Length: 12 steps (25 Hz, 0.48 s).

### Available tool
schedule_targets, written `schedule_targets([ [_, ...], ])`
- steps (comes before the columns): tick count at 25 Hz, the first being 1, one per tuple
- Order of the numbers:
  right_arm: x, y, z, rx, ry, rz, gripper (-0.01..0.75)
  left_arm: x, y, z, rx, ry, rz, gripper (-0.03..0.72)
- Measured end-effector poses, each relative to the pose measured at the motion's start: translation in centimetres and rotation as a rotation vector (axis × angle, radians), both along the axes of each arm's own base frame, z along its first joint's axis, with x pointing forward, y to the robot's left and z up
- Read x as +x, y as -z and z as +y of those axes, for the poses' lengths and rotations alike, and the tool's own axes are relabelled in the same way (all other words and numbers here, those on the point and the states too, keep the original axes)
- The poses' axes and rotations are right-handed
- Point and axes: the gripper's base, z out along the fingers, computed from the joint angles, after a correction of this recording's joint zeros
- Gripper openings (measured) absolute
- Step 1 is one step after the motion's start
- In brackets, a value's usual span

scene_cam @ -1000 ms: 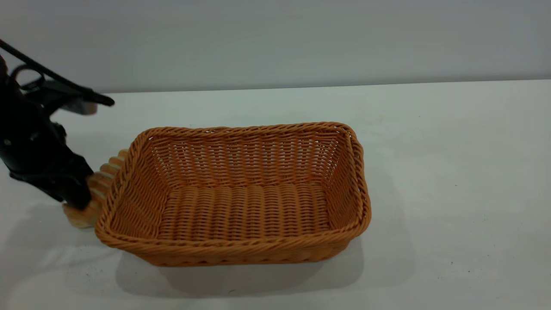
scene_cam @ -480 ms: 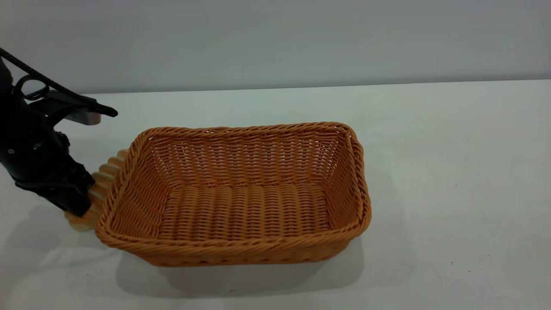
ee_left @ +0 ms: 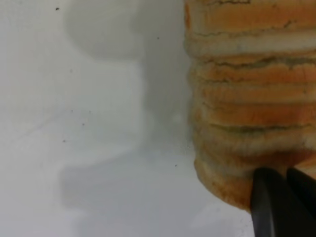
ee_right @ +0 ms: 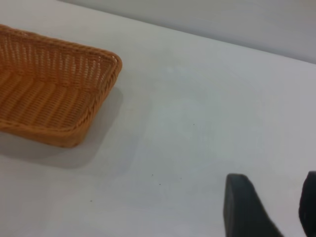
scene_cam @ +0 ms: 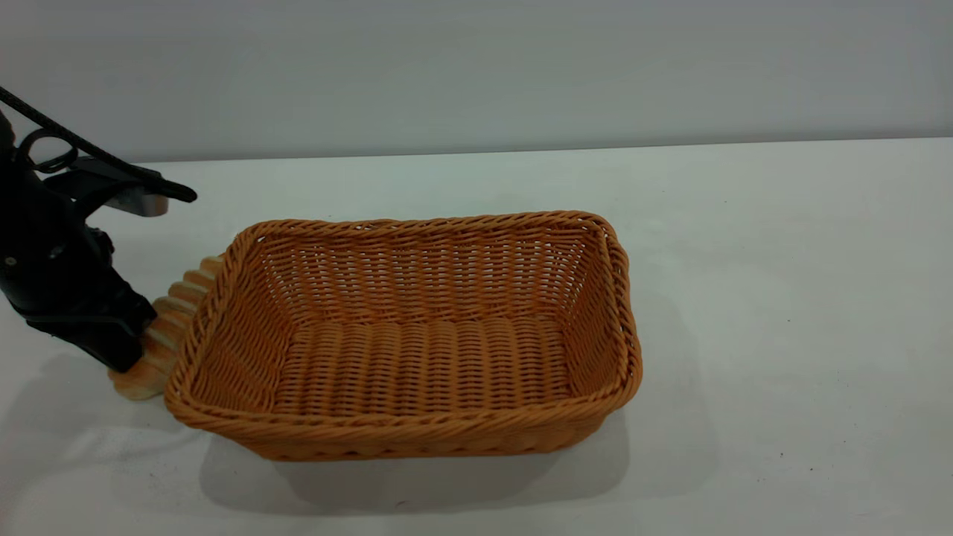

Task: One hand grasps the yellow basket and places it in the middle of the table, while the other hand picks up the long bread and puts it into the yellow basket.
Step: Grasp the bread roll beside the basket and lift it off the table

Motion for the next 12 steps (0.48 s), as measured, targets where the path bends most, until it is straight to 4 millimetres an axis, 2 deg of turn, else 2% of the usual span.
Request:
schedule_targets([
  [8, 0.0, 0.0, 0.0, 0.001, 0.0, 0.0, 0.318, 0.1, -2.1, 0.0, -0.003, 0.003, -0.033, 0.003],
  [12, 0.0, 0.0, 0.0, 0.001, 0.0, 0.0, 0.318, 0.1, -4.0, 0.0, -0.005, -0.001, -0.074, 0.003],
])
